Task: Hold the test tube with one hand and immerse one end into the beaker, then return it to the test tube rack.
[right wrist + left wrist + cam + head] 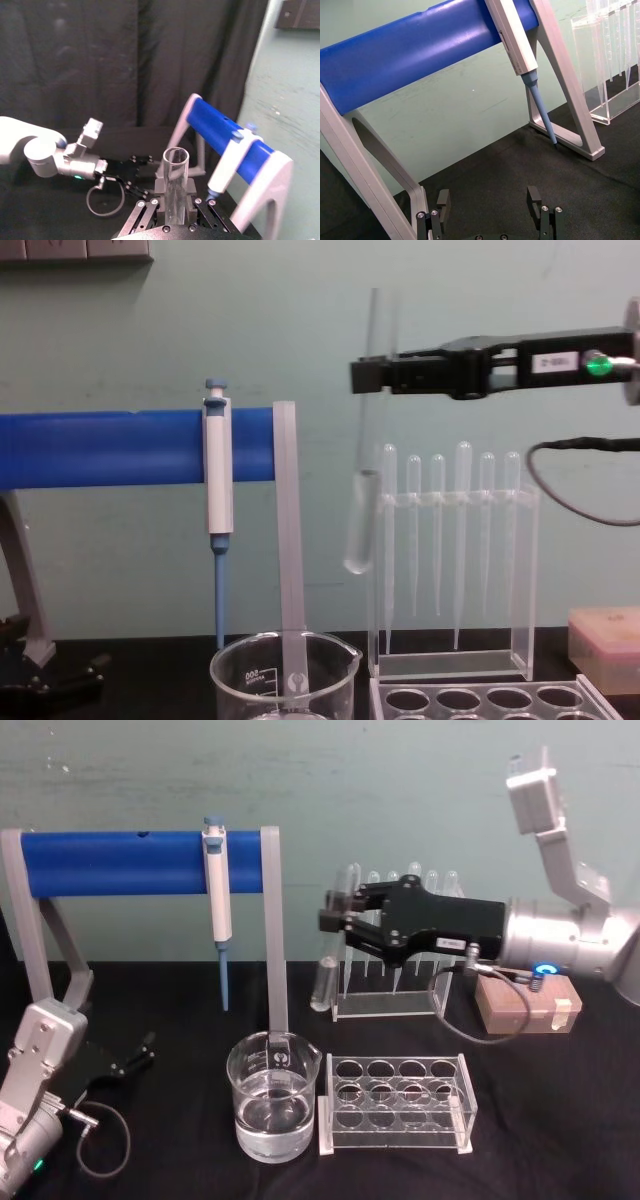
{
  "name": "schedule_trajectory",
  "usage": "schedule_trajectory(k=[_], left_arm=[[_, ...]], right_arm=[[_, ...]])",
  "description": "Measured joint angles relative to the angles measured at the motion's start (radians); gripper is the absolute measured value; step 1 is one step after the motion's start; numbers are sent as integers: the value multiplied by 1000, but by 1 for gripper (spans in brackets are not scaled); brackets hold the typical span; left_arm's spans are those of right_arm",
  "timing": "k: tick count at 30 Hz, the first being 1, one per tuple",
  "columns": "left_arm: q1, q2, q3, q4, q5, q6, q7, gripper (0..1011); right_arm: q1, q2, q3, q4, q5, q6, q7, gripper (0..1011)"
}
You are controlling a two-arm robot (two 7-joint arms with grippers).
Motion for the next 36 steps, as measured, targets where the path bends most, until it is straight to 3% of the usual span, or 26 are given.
schedule_trajectory(k=[1,9,22,36], left_arm=[[0,0,0,0,0,0,0,1000],[0,0,0,0,0,0,0,1000],[0,0,0,0,0,0,0,1000],[0,0,0,0,0,0,0,1000]], right_arm=[[19,-21,-16,18,3,-5,14,226],[53,-64,-64,48,10,-15,41,226],[50,-75,-122,65,6,-22,39,226],[20,-97,-149,144,-27,-77,45,226]])
